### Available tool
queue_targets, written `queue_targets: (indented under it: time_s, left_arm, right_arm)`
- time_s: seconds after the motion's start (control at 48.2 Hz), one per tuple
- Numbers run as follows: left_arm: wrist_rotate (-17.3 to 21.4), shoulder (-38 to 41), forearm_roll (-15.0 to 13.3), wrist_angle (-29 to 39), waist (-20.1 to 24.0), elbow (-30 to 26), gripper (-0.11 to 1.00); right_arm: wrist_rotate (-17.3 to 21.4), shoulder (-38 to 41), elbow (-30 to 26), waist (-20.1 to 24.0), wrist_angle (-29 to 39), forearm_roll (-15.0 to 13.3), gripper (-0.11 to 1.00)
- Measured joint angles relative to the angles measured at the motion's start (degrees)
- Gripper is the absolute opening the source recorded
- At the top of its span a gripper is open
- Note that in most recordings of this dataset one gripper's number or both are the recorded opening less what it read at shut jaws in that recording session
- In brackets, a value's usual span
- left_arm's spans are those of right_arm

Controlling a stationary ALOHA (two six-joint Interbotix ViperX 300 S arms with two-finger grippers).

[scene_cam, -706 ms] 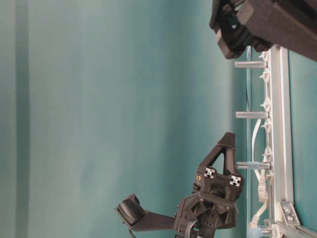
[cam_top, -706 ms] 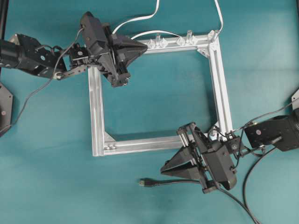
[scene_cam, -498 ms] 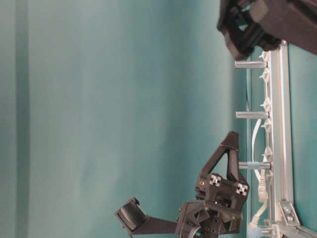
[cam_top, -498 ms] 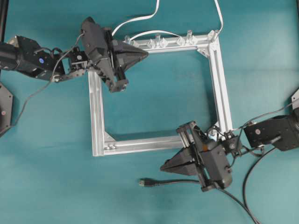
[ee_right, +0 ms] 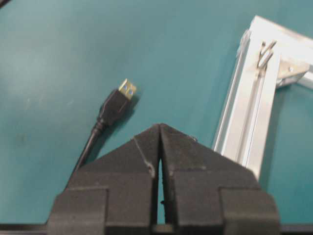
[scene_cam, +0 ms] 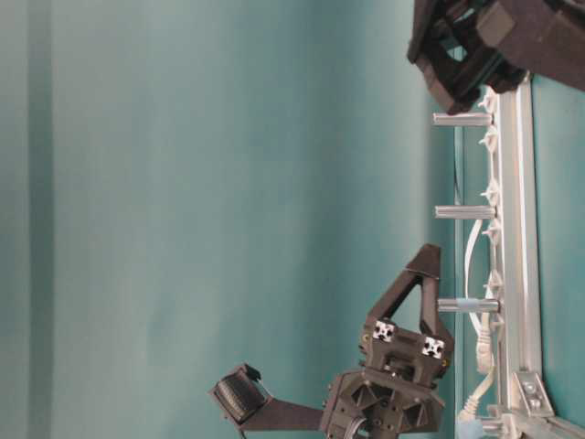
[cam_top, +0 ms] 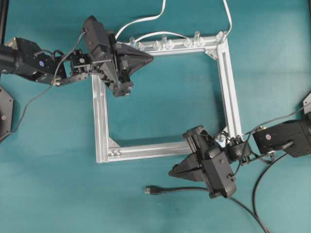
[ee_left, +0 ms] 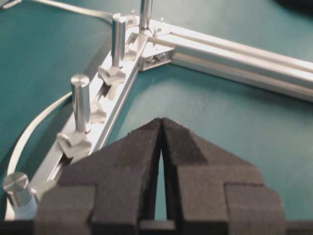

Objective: Insert the wire through the string loop located on the right side.
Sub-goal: 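Open the right gripper and move it down toward the black USB cable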

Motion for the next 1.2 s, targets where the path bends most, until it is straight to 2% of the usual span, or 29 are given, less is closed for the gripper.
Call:
queue_targets:
  time_s: [0.166,0.208,0.311,0.477,0.519,0.685,0.768,0.955,1.1,1.204]
  left_arm:
    - [-0.09,-0.53,-0.09,0.88,-0.09,-0.18,0.54]
    - [-0.09,-0.79,-0.18,1.23,0.00,-0.18,0.64]
    - [-0.09,-1.67,-0.18,2.20,0.00,-0.18,0.57]
    - [-0.09,-2.64,-0.18,4.66,-0.09,-0.18,0.64]
    - [-0.09,-2.90,-0.18,5.54,-0.09,-0.18,0.68]
    - [0.00,-3.60,-0.26,8.61,-0.09,-0.18,0.77]
    - [0.00,-3.78,-0.26,9.32,0.00,-0.18,0.77]
    - [0.00,-3.87,-0.18,9.40,-0.09,0.00,0.77]
    - [0.09,-3.87,-0.18,9.49,-0.09,0.09,0.77]
    - [0.09,-3.87,-0.18,9.49,-0.09,0.18,0.77]
  right_arm:
    - [0.00,-0.09,-0.18,0.00,0.88,0.00,0.02]
    - [0.00,-0.09,-0.26,0.00,0.88,0.09,0.06]
    - [0.00,-0.09,-0.44,0.00,0.97,0.53,0.28]
    - [0.09,0.00,-1.14,0.00,0.88,1.67,0.77]
    - [0.18,0.00,-1.23,0.00,0.88,1.85,0.81]
    - [0.09,-0.09,-1.23,0.09,0.88,4.92,0.80]
    - [-0.09,0.00,-1.23,0.62,0.44,8.79,0.80]
    - [-2.72,0.00,-1.23,3.96,-3.52,20.30,0.80]
    - [-7.56,-0.09,-1.23,7.03,-5.27,29.18,0.78]
    - [-12.66,-0.09,-1.32,9.67,-6.86,37.27,0.79]
